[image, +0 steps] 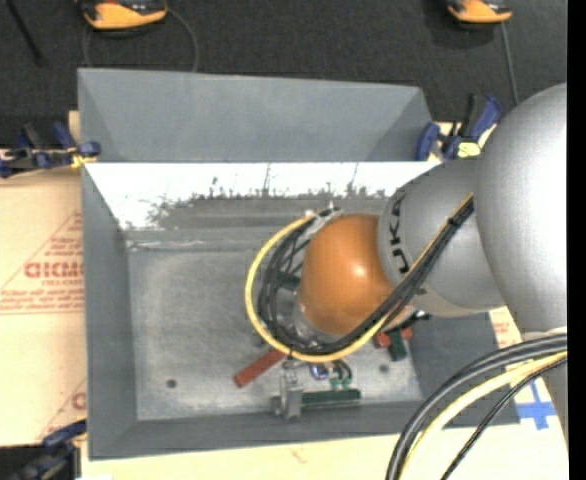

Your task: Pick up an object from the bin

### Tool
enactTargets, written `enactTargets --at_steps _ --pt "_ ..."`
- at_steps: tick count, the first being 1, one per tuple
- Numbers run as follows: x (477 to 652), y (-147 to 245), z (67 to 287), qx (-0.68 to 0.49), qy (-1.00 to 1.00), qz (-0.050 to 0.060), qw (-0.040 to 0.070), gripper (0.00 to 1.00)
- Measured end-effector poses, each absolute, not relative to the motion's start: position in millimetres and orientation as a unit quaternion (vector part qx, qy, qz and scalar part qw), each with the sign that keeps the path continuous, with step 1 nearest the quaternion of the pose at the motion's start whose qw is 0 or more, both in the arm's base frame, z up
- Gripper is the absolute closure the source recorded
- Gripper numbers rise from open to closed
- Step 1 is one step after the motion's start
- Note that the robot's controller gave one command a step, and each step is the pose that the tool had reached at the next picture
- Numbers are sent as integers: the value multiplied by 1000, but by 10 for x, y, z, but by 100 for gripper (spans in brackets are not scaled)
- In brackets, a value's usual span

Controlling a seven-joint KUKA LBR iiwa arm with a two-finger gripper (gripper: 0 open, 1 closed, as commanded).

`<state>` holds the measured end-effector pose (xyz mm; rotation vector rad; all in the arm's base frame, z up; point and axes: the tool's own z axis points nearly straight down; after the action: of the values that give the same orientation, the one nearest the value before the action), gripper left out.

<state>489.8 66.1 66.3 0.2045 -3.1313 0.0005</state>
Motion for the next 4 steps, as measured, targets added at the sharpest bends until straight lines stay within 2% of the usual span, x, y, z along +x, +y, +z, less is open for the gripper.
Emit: enactTargets --at_steps 1,2,3,4 --pt "5111 753 1156 137 -990 0 -2 0" --pt "5214 608 678 147 -989 0 0 0" --pt "4931 567 945 360 -933 0 0 0" --pt "5299 974 699 494 -870 -1 -1 0"
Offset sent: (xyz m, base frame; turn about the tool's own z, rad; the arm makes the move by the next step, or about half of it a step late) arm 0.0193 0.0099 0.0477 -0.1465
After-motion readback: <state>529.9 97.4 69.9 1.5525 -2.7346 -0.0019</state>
